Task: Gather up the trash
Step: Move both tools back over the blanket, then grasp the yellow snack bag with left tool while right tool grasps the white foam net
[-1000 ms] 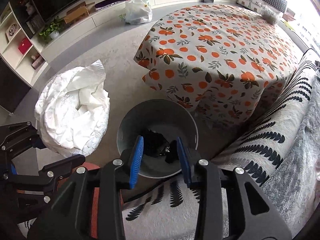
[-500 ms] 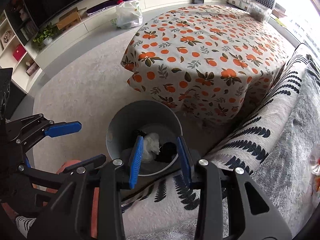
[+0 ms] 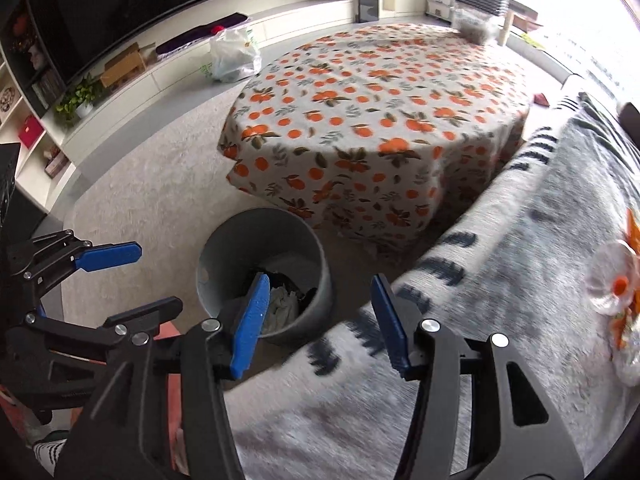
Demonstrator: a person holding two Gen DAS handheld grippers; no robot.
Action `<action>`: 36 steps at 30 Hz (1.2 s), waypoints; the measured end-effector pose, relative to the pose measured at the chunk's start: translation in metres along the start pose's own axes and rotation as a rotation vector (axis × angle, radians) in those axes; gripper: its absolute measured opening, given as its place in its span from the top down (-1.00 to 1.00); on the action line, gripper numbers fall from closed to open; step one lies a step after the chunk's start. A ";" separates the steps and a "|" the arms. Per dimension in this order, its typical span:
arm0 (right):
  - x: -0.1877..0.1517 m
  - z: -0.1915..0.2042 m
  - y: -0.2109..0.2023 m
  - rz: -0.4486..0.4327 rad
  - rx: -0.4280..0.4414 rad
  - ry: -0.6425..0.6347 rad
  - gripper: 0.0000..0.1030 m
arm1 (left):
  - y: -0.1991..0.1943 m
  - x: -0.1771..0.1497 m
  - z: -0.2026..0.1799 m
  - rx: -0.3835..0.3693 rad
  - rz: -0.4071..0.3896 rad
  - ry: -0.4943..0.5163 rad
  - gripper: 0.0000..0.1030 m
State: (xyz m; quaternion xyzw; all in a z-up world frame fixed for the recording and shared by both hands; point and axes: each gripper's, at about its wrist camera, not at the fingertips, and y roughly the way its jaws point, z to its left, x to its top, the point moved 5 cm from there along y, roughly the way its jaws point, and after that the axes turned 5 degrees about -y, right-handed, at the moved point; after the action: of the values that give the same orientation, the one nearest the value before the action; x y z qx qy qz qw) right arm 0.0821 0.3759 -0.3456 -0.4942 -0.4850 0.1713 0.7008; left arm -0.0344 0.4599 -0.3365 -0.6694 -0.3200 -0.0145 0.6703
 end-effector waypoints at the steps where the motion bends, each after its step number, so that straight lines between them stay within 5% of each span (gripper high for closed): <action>1: -0.003 -0.007 -0.006 -0.004 -0.009 0.008 0.00 | -0.002 0.002 -0.011 -0.001 -0.006 0.010 -0.28; 16: -0.116 -0.193 -0.128 -0.059 -0.220 0.214 0.00 | -0.017 0.008 -0.232 -0.066 -0.045 0.129 -0.28; 36: -0.316 -0.448 -0.240 -0.082 -0.512 0.563 -0.11 | 0.037 0.000 -0.521 -0.211 -0.039 0.425 -0.28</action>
State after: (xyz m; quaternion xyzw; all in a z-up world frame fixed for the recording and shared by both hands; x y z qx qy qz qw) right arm 0.2562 -0.1961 -0.3189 -0.6613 -0.3200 -0.1261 0.6666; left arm 0.1958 -0.0084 -0.3169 -0.7114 -0.1811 -0.2015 0.6484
